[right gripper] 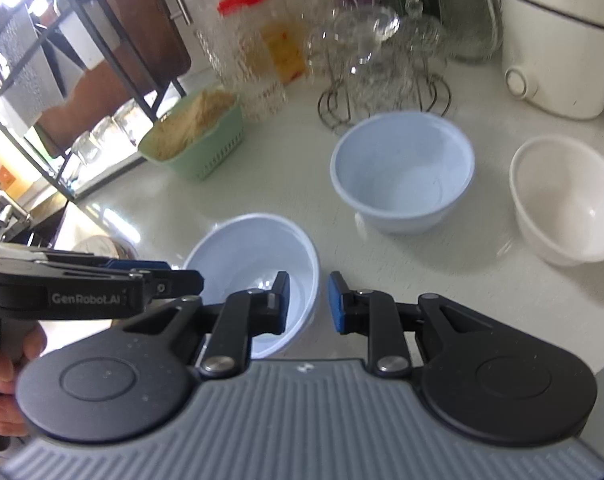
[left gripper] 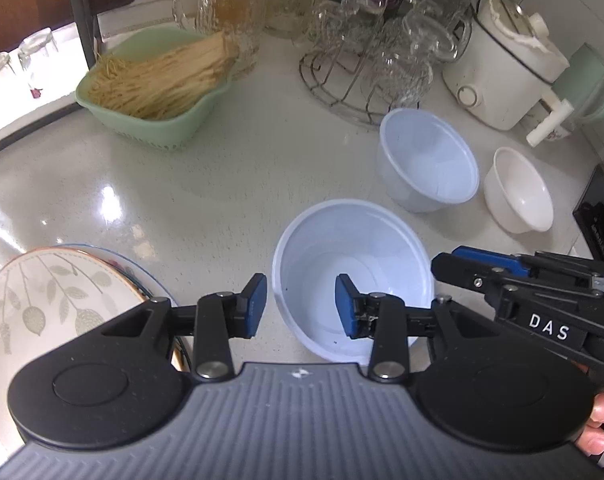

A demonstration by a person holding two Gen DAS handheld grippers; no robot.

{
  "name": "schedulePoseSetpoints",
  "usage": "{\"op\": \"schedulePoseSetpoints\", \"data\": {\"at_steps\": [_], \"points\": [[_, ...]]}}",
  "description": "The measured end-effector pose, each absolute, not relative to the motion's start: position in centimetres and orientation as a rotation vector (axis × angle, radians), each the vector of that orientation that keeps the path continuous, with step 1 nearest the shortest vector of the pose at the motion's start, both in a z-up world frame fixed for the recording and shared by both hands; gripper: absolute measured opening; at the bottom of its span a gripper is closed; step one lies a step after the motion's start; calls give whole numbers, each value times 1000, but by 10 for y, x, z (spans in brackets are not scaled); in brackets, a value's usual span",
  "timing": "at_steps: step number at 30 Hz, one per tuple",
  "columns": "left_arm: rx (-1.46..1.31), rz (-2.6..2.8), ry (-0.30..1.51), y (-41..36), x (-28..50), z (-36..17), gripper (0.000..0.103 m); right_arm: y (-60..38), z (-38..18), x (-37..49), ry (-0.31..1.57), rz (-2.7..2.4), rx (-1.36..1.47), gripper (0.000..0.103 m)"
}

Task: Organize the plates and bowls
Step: 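Lift the light-blue bowl with both grippers toward the other blue bowl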

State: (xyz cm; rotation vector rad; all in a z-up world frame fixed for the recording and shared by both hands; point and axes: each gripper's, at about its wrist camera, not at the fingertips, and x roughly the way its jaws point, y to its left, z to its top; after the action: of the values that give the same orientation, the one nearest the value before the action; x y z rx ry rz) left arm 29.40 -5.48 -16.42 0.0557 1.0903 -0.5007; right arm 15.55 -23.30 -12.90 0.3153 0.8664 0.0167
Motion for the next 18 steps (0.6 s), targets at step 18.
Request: {"op": "schedulePoseSetpoints", "data": {"at_steps": [18], "points": [[-7,-560,888,-64,271,-70,43,-248,-36,135,618,-36,291,25]]}}
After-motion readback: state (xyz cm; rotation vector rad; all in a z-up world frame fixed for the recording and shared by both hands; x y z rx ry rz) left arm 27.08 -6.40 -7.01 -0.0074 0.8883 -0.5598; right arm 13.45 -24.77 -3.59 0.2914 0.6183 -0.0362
